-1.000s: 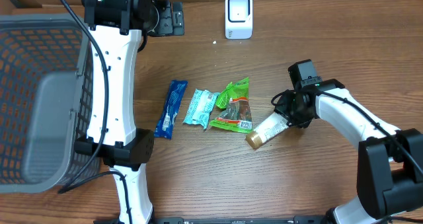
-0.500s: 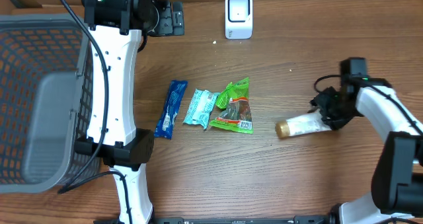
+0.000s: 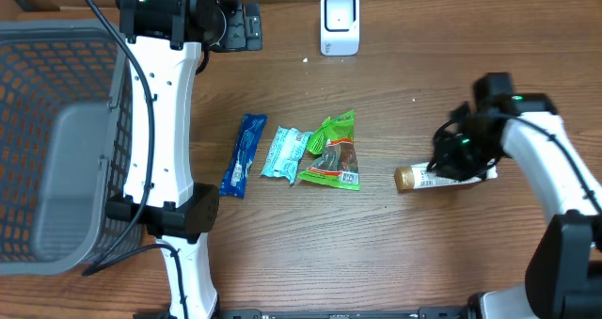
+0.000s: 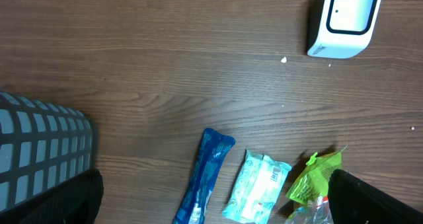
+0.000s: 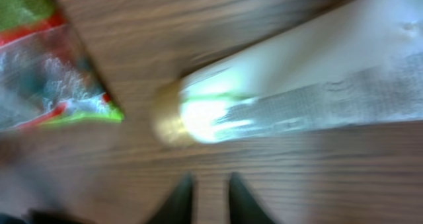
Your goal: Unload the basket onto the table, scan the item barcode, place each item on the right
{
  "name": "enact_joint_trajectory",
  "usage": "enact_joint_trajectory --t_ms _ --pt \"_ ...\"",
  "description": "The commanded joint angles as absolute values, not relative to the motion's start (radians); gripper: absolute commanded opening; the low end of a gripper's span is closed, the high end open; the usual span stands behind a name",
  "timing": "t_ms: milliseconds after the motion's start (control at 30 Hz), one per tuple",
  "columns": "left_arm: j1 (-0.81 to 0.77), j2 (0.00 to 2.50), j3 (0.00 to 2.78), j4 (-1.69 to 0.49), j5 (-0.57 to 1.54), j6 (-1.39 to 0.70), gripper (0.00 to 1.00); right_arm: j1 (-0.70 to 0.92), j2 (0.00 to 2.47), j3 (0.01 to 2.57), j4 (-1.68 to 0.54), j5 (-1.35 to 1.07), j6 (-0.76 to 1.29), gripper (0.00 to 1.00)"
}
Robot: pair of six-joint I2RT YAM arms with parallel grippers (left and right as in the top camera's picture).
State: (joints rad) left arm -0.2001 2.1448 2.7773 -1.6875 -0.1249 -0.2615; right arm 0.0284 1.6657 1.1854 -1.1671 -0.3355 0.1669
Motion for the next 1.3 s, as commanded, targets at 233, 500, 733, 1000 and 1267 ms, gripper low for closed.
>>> enact_joint_trajectory --t_ms 233,500,733,1000,1267 --pt "-0.190 2.151 2.784 -1.689 -0.138 -0.262 1.00 0.270 1.646 1.058 -1.059 -0.272 0.097 0.04" --pt "-0.190 2.152 2.784 -1.689 -0.138 -0.262 1.00 0.293 1.646 0.934 -0.841 -0.155 0.105 0.04" --pt "-0.190 2.152 2.784 -1.689 -0.138 -0.262 1.00 0.292 1.646 0.876 -0.579 -0.105 0.120 0.20" --pt "-0.189 2.152 2.784 -1.689 -0.138 -0.262 1.00 0.290 1.647 0.879 -0.231 -0.010 0.339 0.26" --pt "-0.193 2.152 2.784 -1.689 -0.138 -0.262 1.00 0.218 1.582 1.092 -0.553 -0.079 0.156 0.64"
